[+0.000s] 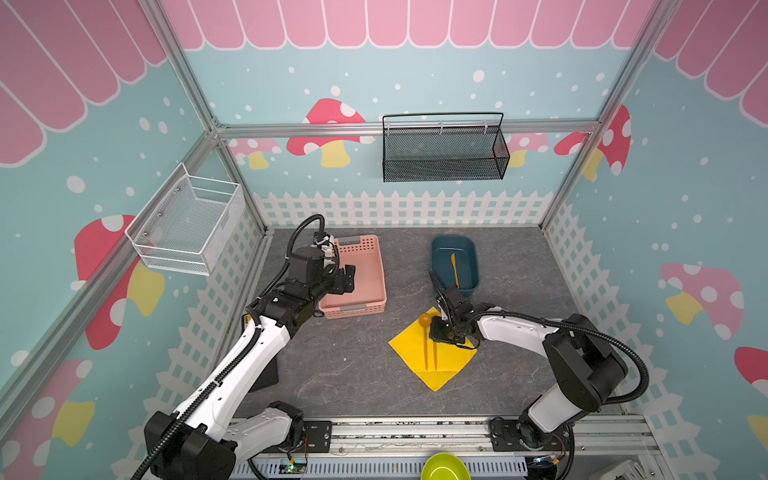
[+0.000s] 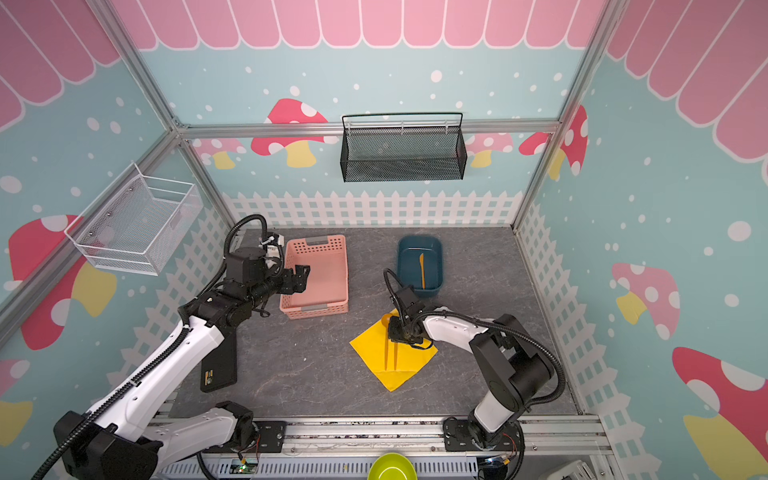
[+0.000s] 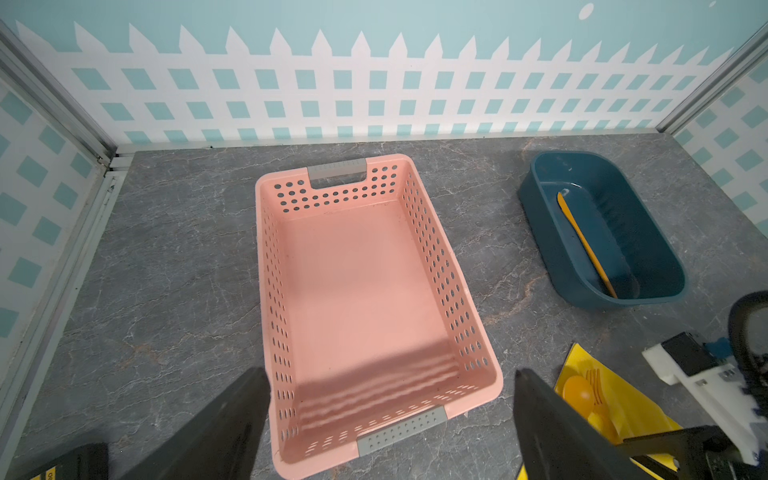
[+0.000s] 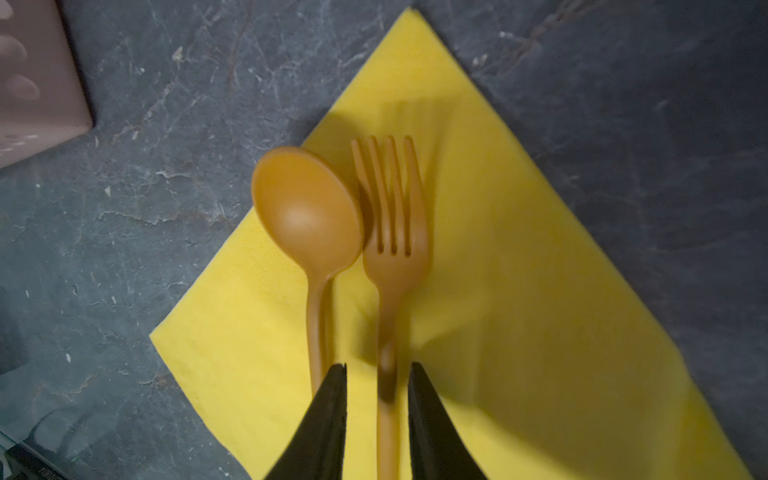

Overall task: Place the utensils on the paper napkin and roll it up
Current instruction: 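Lower the fork onto the napkin next to the spoon with the right gripper, then move the right gripper back over the yellow knife in the teal tray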

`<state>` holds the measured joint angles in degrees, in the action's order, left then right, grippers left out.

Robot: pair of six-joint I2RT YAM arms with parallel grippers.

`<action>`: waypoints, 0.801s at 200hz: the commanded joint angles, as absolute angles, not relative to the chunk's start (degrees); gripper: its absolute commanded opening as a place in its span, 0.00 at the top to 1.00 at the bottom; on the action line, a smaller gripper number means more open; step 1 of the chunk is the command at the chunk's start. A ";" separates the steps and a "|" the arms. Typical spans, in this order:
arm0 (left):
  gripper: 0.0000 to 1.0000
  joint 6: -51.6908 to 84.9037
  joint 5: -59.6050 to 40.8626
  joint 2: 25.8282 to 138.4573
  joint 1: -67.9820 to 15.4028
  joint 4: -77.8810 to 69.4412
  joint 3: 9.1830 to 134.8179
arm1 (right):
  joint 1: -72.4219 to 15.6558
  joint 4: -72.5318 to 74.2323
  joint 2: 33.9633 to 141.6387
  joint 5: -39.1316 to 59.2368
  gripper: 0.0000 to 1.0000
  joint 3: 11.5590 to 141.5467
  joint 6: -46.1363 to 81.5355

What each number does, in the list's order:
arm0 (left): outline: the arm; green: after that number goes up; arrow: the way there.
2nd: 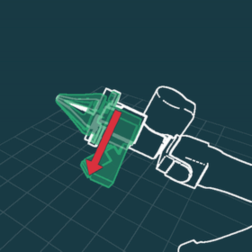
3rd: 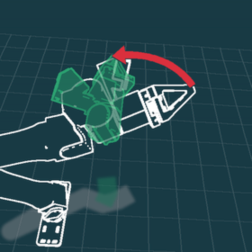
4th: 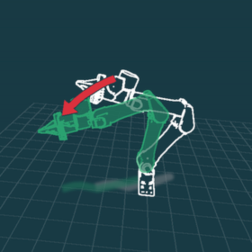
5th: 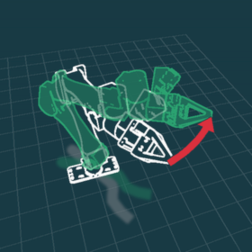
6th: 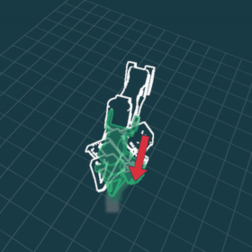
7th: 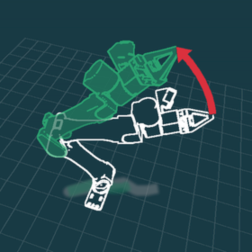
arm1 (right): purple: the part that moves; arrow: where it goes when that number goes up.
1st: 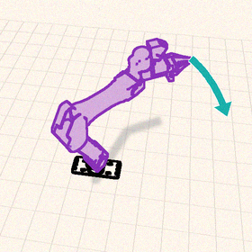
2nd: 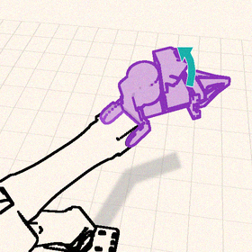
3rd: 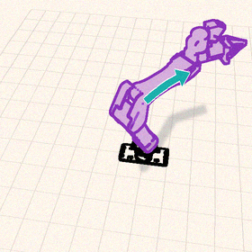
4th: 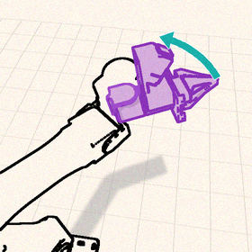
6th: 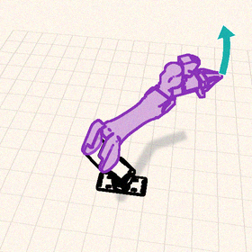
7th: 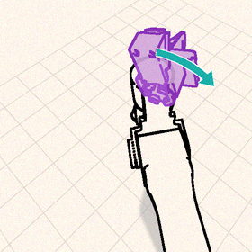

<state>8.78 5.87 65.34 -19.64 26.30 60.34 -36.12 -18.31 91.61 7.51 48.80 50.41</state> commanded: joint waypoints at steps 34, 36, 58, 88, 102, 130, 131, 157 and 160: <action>0.07 8.48 6.67 64.45 -19.84 26.90 59.58 | -36.31 -25.29 87.33 2.99 0.70 54.18 48.90; 0.07 8.45 6.57 64.43 -19.86 26.92 59.59 | -36.26 -25.42 87.35 2.86 0.70 54.39 48.77; 0.07 8.35 6.31 64.51 -19.86 26.94 59.51 | -35.95 -27.46 87.25 1.17 0.70 57.47 47.03; 0.07 8.00 5.41 64.51 -19.86 26.90 59.50 | -34.60 -30.17 88.35 -0.42 0.69 62.72 43.86; 0.07 7.77 4.95 64.43 -19.86 26.89 59.40 | -33.34 -30.88 89.24 -0.65 0.69 65.28 42.19; 0.07 7.36 4.20 64.42 -19.86 26.90 59.32 | -30.54 -32.10 92.43 -0.19 0.69 71.03 38.72; 0.07 7.37 4.21 64.42 -19.86 26.90 59.32 | -30.43 -32.18 92.62 -0.23 0.69 71.24 38.61; 0.07 7.11 4.70 64.44 -19.86 26.90 59.32 | -28.04 -33.83 96.35 -0.62 0.69 76.48 35.78; 0.07 7.04 4.72 64.43 -19.86 26.89 59.24 | -27.70 -34.10 96.77 -0.62 0.69 77.09 35.42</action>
<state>8.32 5.13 65.34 -19.64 26.30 60.18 -29.54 -30.33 93.14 0.51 73.12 39.72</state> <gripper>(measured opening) 0.933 0.309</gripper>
